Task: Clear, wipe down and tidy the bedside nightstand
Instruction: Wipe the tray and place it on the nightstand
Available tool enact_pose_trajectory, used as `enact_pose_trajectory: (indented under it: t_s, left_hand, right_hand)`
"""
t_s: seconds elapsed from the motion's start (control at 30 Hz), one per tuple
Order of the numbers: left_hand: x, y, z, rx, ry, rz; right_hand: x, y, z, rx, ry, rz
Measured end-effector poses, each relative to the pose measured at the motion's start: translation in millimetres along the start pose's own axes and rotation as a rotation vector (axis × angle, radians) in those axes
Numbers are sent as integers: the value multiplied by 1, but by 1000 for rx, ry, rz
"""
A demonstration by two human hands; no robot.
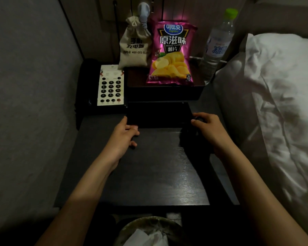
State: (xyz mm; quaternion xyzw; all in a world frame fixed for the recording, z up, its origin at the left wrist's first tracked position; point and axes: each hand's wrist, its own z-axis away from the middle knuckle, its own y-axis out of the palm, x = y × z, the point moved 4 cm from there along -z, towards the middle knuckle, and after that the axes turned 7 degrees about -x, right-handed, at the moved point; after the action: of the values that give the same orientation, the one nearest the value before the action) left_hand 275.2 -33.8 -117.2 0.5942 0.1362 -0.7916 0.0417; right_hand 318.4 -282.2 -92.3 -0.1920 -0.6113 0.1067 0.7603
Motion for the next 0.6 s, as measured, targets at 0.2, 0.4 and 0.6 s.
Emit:
enact_pose_trajectory:
  t_s: [0.2, 0.4, 0.6]
  left_hand:
    - [4, -1, -2, 19, -39, 1]
    - [3, -1, -3, 22, -16, -58]
    - [5, -2, -5, -2, -11, -91]
  right_hand:
    - [-1, 5, 4, 184, 289, -427]
    - [-6, 8, 6, 221, 438, -565]
    - [-8, 14, 9, 266, 492, -595]
